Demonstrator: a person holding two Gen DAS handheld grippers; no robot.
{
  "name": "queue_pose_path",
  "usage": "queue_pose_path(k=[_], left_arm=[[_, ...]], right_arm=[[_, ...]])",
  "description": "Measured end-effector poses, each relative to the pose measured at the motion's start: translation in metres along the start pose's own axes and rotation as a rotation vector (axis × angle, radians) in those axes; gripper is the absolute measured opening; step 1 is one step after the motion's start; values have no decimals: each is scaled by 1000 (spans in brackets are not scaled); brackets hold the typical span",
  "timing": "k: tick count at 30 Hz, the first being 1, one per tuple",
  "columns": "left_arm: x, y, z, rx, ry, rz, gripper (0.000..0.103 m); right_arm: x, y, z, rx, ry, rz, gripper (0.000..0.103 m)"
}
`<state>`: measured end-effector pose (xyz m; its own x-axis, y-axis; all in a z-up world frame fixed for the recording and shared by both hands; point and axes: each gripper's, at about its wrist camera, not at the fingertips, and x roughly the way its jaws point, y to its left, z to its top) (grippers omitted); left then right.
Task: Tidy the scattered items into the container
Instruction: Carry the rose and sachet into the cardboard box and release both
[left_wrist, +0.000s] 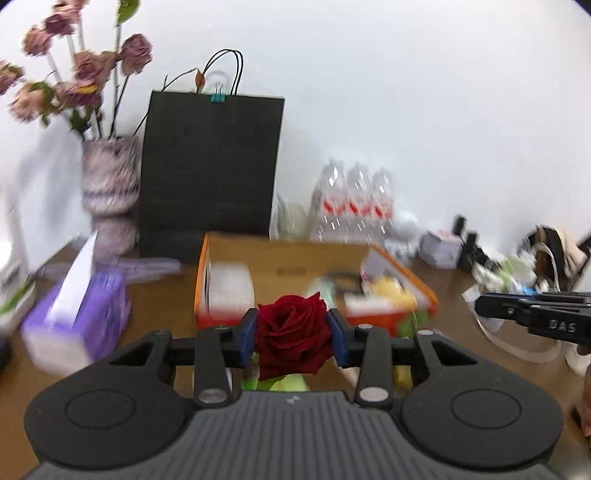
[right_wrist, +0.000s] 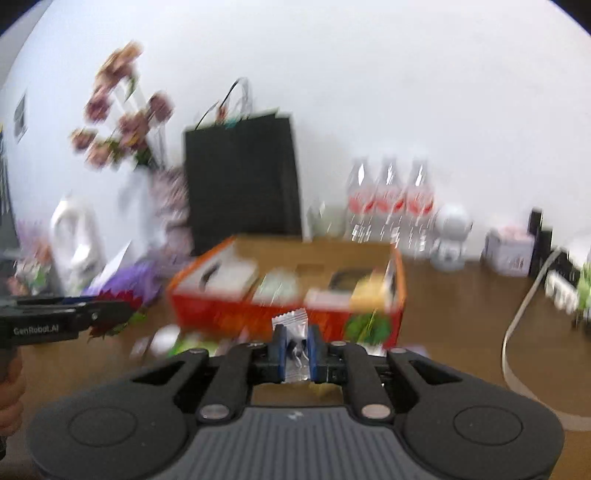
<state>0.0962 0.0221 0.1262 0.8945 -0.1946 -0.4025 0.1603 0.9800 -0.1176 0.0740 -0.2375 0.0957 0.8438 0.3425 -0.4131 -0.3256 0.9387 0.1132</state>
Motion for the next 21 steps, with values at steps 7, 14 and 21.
queue_pose_path(k=[7,14,21], left_arm=[[150,16,60,-26,35,82,40],[273,13,68,76,253,291,41],[308,19,53,83,431,252,72]], right_arm=[[157,-62,86,136,193,27,11],[298,-72,101,138,449,-79,11],[347,-77,71,120,572,-175,34]])
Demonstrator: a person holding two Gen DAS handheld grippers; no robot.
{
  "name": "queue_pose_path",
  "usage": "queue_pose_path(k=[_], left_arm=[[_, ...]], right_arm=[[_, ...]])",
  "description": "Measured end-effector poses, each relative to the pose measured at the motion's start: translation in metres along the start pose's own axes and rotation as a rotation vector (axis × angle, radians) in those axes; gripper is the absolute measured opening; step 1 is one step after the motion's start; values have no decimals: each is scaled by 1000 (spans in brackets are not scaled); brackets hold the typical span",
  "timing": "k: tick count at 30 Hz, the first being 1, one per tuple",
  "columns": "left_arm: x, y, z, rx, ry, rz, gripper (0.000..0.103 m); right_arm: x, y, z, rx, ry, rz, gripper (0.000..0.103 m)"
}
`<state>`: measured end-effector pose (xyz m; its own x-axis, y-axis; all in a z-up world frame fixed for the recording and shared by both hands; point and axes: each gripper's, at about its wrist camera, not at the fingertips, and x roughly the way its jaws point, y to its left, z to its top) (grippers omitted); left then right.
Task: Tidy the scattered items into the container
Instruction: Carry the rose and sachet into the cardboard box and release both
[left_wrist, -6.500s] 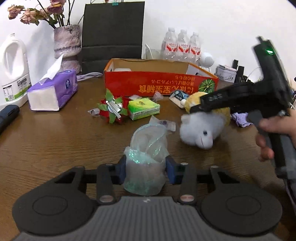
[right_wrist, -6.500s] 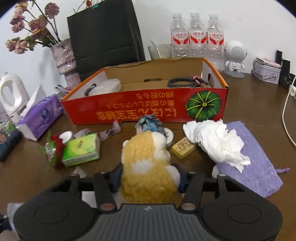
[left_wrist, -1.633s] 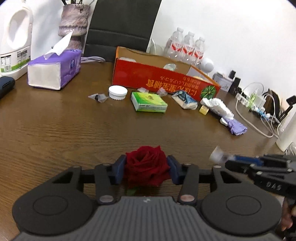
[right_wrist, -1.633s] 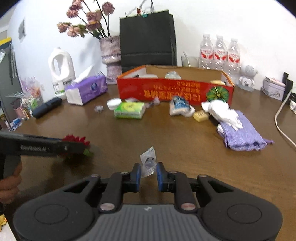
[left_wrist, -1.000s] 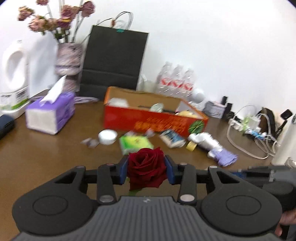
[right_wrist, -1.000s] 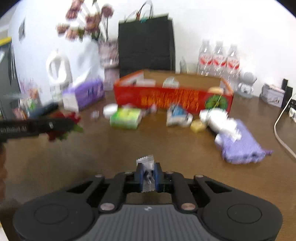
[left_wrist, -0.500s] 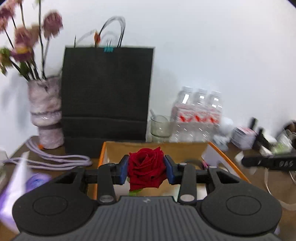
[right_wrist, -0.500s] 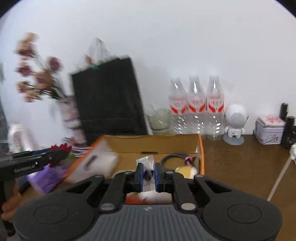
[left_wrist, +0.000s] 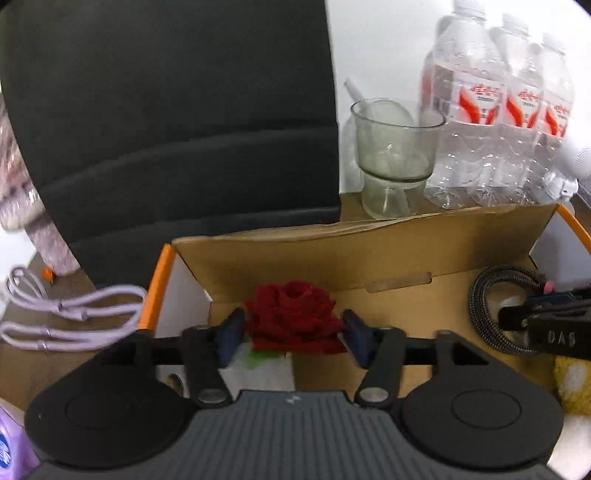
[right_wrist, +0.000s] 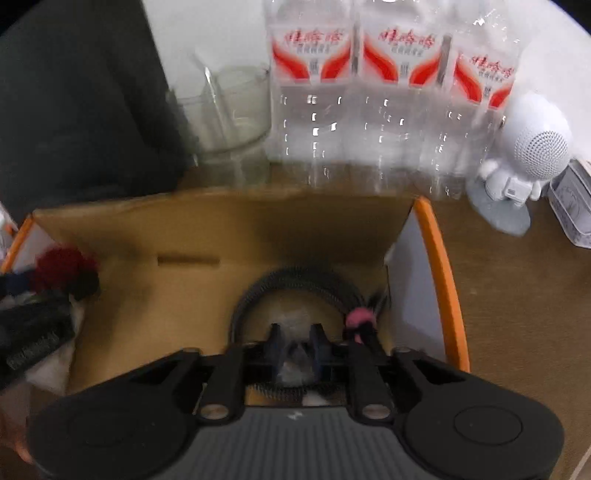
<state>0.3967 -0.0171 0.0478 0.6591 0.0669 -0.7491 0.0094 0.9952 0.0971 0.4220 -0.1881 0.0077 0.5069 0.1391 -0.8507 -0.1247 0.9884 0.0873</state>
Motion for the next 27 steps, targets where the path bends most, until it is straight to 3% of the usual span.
queue_pose_path(k=[2,7,9,11,13,16,18,22,24,27], left_arm=[[-1,2,-1,-6,8,-39,80],[-28,17,8,-47,4,-91,86],[-44,24,15,-60,19,-77,89],[-64,29,19,-69,23,-53,91],[-82,34,20,-81,45,-53,97],[-113,35,16,-74,73,-81,99],[-144,35,6,-84,-29,-53,99],[-208,32,-51,-42,-477,-76,103],[-220,27,-77,-1,-549,-53,103],[-232,27,-98,-30,-546,-46,103]], right_arm=[[0,2,-3,0,-8,-6,45],[-18,4,-1,12,7,-7,47],[-42,6,4,2,-21,-6,63],[-66,7,8,-19,-42,-16,74],[-88,8,11,-34,-53,-21,74],[-122,9,6,-34,-69,-5,77],[-146,10,-5,-32,-107,16,78],[-194,11,-51,-64,-354,107,83],[-206,16,-84,-140,-489,149,85],[-213,24,-121,-174,-566,120,85]])
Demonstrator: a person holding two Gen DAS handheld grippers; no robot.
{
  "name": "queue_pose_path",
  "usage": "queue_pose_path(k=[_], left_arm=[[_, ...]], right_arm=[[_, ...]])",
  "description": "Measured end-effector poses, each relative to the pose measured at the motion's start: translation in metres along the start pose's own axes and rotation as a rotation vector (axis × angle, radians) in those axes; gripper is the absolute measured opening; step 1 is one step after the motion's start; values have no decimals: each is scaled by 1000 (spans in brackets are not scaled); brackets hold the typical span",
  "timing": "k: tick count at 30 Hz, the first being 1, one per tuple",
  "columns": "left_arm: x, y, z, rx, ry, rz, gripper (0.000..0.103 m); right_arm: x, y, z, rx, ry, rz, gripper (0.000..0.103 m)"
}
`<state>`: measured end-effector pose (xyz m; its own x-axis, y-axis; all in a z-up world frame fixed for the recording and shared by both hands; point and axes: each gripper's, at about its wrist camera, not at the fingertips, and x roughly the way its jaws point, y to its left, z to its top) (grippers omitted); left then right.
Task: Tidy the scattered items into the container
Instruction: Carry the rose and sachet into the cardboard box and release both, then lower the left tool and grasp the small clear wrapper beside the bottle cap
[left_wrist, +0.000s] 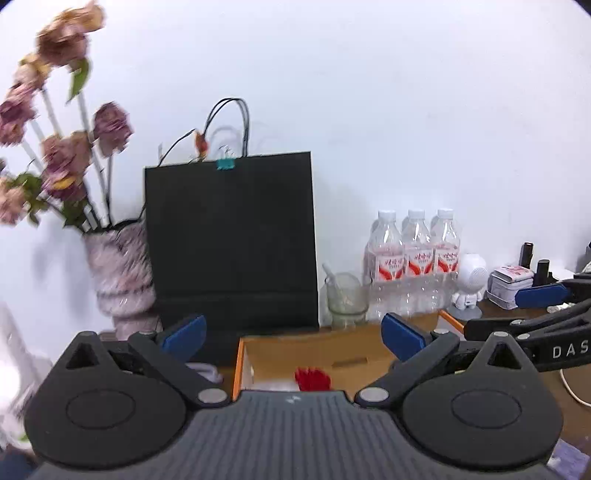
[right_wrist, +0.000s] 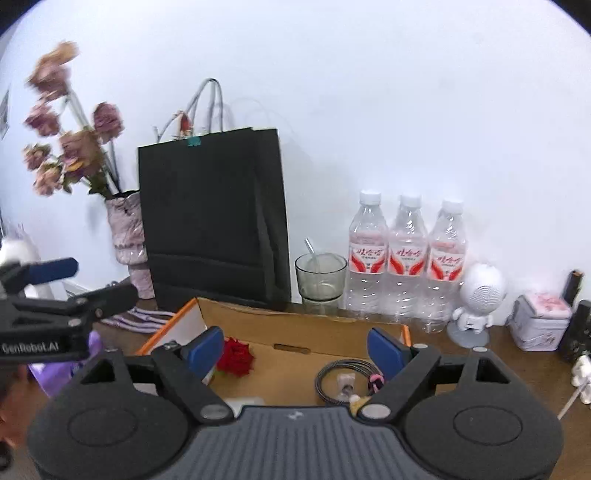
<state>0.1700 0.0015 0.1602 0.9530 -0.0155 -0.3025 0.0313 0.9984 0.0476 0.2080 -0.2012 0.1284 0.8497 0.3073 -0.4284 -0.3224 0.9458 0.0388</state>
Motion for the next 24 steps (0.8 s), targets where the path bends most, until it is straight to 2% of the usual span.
queue_pose_path(k=[4,7,11,13,15,17,21,24], left_arm=[[-44,1,-13,-6,-8,47,103],[-95,0,-49,-17,3,85,103],[-161,-9,-116,-24,19,94,103],[-190,-14,-150,-81,60,95,103],[-205,-21,-175,-110,139,92,103],[-214,-25,-188,-105,178,79,103],[-216,-25,-191,-99,182,70,103],[-208,-19,-193,-117,206,90,103]], right_arm=[[-33,9,-16,61,-60,16,85],[-71,19,-41,107,-87,9,87],[-129,43,-112,73,-104,4,95],[-149,56,-150,51,-92,-23,96],[-164,68,-185,46,-59,-20,95],[-180,78,-208,20,-45,-3,95],[-197,91,-224,-16,-34,12,96],[-193,93,-228,-3,9,24,95]])
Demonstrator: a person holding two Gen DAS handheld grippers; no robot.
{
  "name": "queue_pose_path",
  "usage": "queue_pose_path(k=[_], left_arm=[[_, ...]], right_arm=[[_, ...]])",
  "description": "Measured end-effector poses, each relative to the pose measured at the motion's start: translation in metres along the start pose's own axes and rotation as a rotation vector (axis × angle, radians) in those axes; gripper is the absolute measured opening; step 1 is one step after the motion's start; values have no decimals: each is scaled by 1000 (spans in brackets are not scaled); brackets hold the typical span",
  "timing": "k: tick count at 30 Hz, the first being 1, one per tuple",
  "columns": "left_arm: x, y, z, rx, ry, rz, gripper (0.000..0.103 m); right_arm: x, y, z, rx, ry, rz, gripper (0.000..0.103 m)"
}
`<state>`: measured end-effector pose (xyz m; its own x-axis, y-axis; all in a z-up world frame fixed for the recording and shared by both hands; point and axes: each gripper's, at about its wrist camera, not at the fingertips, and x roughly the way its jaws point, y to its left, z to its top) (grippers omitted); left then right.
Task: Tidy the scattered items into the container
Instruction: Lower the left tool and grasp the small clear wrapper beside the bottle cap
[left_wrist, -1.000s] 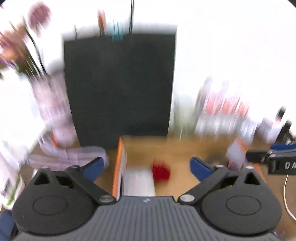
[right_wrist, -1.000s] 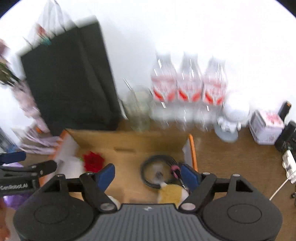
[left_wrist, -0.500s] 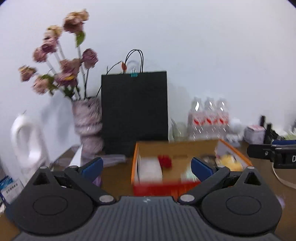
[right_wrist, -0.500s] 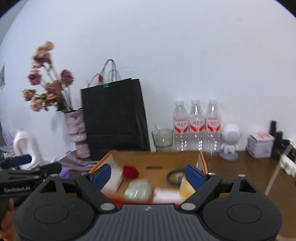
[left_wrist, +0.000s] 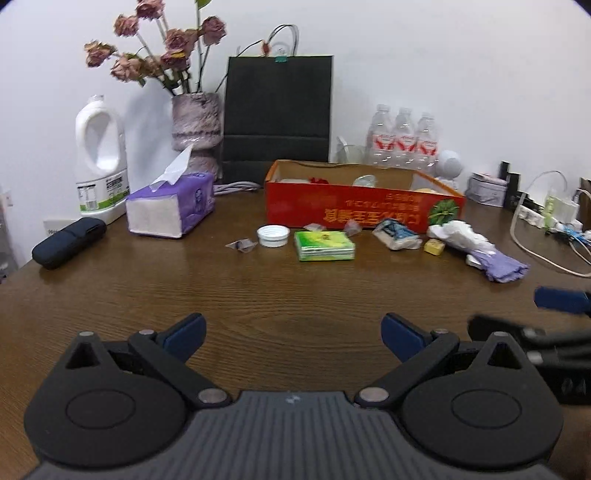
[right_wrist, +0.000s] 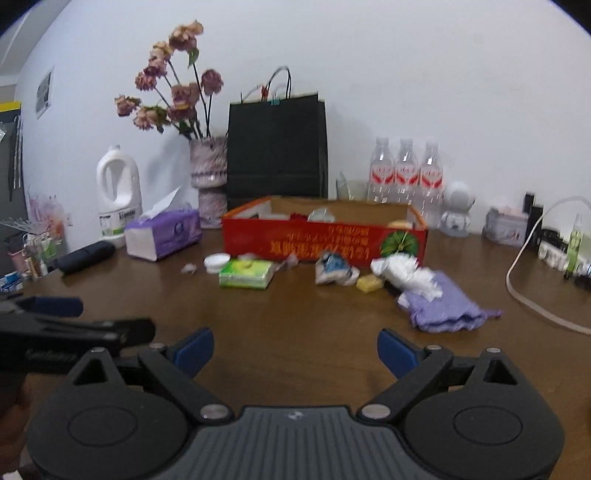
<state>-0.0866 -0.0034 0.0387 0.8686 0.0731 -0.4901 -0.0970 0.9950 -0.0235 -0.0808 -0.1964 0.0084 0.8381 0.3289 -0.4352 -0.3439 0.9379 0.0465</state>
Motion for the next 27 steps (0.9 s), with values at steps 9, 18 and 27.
queue_pose_path(k=[9,18,27], left_arm=[[70,43,51,-69,51,-36,73],[173,57,84,51,163,-38,69],[185,77,75,-19,144,-81,28]], right_arm=[[19,-5,6,21,33,28,89],[46,-21,29,26,55,40,77],[123,-17,72,112,102,111,68]])
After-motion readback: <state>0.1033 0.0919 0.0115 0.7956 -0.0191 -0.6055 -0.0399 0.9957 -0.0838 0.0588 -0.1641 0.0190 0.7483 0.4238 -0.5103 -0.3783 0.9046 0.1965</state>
